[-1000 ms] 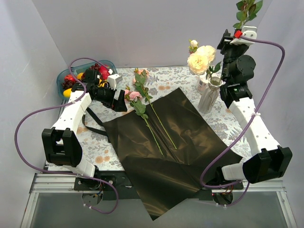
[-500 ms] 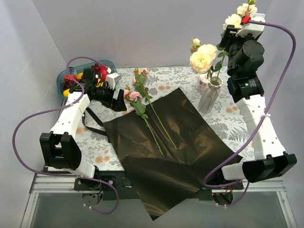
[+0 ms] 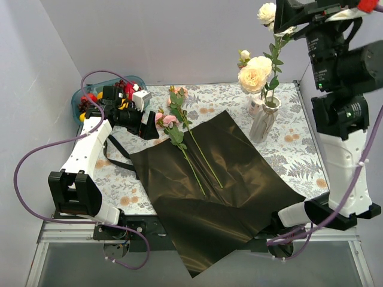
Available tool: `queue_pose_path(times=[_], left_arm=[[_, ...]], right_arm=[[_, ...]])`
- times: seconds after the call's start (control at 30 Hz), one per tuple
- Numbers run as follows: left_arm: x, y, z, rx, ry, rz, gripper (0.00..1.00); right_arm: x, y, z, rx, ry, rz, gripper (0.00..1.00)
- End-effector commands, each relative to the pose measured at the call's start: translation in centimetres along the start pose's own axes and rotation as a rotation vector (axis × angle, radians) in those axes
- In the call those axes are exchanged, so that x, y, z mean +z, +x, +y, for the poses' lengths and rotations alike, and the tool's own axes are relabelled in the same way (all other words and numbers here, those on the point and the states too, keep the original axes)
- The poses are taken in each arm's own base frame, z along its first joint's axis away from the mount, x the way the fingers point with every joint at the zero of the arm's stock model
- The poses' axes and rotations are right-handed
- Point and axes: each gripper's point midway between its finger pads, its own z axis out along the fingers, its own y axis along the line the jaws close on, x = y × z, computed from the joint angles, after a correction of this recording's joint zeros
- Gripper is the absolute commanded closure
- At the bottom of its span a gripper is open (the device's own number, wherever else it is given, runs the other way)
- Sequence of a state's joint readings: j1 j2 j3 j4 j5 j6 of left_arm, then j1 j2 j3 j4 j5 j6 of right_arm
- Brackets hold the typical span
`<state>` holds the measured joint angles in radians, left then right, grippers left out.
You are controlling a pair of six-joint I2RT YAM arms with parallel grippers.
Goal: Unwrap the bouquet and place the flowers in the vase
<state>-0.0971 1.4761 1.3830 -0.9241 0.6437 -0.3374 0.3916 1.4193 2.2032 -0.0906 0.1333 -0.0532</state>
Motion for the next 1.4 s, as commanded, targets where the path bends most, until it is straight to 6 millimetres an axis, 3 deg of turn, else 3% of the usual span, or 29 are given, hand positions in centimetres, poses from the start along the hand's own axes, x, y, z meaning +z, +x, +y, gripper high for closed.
queue_pose_path(times=[0.0, 0.07, 0.1, 0.13, 0.17, 0.2, 0.23, 0.3, 0.43, 0.47, 0.5, 0.57, 0.6, 0.67, 0.7, 0.87, 0.93, 1.0, 1.1, 1.27, 1.37], left_arm=[[-1.7, -2.0, -0.7, 0.027, -0.013, -0.063, 0.02], [-1.8, -1.9, -0.7, 0.03, -0.017, -0.065, 0.02], [-1.8, -1.9, -0.6, 0.031, -0.022, -0.062, 0.02], [-1.8, -1.9, -0.6, 0.03, -0.024, -0.063, 0.02], [-1.8, -1.9, -0.5, 0.03, -0.027, -0.062, 0.02], [-1.9, -2.0, -0.6, 0.031, -0.027, -0.063, 0.02], [-2.0, -2.2, -0.6, 0.031, -0.03, -0.068, 0.02], [-1.9, -2.4, -0.4, 0.019, -0.035, -0.07, 0.02], [-1.4, -2.4, 0.6, -0.016, -0.075, -0.071, 0.02], [-1.1, -2.3, 1.0, -0.024, -0.084, -0.074, 0.02], [-1.0, -2.3, 1.3, -0.033, -0.09, -0.074, 0.02], [-0.7, -2.0, 2.1, -0.065, -0.11, -0.07, 0.02], [-0.6, -2.0, 2.3, -0.071, -0.119, -0.072, 0.02], [-0.9, -2.2, 3.4, -0.093, -0.15, -0.099, 0.02], [-0.9, -1.9, 3.8, -0.106, -0.158, -0.101, 0.02], [-1.8, -1.1, 6.7, -0.179, -0.202, -0.112, 0.02], [-2.3, -0.6, 7.8, -0.201, -0.228, -0.114, 0.02], [-2.6, -0.5, 8.5, -0.205, -0.254, -0.124, 0.02], [-2.9, -0.2, 9.2, -0.208, -0.274, -0.13, 0.02], [-2.7, 0.2, 9.2, -0.202, -0.269, -0.127, 0.02], [-2.6, 0.6, 9.0, -0.19, -0.262, -0.119, 0.02]], right_arm=[[-0.7, -2.5, 3.9, -0.03, -0.113, -0.068, 0.15], [-1.9, -4.6, 5.4, -0.051, -0.197, -0.15, 0.12], [-2.5, -4.9, 8.5, -0.047, -0.342, -0.181, 0.11], [-3.0, -6.2, 9.6, -0.048, -0.404, -0.208, 0.09], [-2.6, -5.1, 11.6, -0.068, -0.481, -0.19, 0.09], [-3.5, -4.0, 14.2, -0.053, -0.591, -0.141, 0.08], [-3.9, -4.3, 15.4, -0.053, -0.638, -0.147, 0.07], [-5.2, -2.6, 19.0, -0.039, -0.755, -0.117, 0.05], [-9.1, 4.3, 25.4, -0.064, -0.893, 0.073, 0.02], [-10.5, 8.3, 27.4, -0.093, -0.918, 0.168, 0.02], [-11.7, 9.8, 28.8, -0.115, -0.909, 0.22, 0.02], [-12.9, 14.2, 30.0, -0.166, -0.875, 0.333, 0.02], [-14.0, 17.6, 30.2, -0.195, -0.859, 0.417, 0.02], [-15.1, 21.5, 30.3, -0.223, -0.82, 0.511, 0.02], [-16.5, 25.0, 29.9, -0.264, -0.8, 0.589, 0.02], [-20.6, 34.3, 29.5, -0.18, -0.767, 0.86, 0.02], [-21.4, 37.6, 27.8, -0.096, -0.764, 0.959, 0.02], [-20.5, 40.0, 25.9, -0.02, -0.703, 0.999, 0.02], [-20.8, 43.7, 24.3, -0.056, -0.662, 1.041, 0.05], [-21.6, 51.1, 23.5, -0.07, -0.609, 1.19, 0.21], [-21.6, 53.9, 23.2, -0.07, -0.577, 1.203, 0.25]])
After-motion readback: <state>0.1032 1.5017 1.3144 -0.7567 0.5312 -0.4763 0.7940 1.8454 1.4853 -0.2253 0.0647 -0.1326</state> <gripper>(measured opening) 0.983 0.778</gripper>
